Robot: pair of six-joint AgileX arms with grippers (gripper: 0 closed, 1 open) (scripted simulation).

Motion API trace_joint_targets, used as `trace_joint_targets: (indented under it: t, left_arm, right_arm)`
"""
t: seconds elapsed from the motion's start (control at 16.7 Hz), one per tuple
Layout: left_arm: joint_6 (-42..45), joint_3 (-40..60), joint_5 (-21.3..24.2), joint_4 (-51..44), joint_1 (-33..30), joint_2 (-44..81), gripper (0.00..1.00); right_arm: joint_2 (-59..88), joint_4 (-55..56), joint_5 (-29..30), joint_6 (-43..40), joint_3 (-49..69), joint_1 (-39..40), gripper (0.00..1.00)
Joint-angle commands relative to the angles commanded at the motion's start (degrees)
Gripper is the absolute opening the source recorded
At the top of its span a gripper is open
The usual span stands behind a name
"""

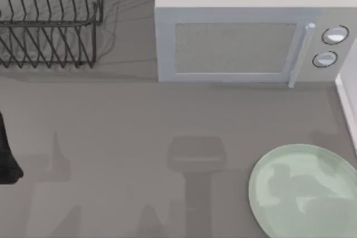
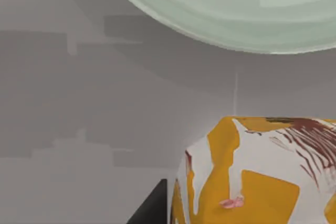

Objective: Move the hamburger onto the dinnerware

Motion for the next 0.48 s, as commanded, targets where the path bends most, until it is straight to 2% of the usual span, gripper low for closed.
trace_joint_targets:
  t: [0.48]
  left_arm:
    - [0.00,0.00,0.00,0.00,0.00,0.00,1.00]
  right_arm:
    - [5.32,2.21,0.34,-37.27,2.64,17.49,0.00]
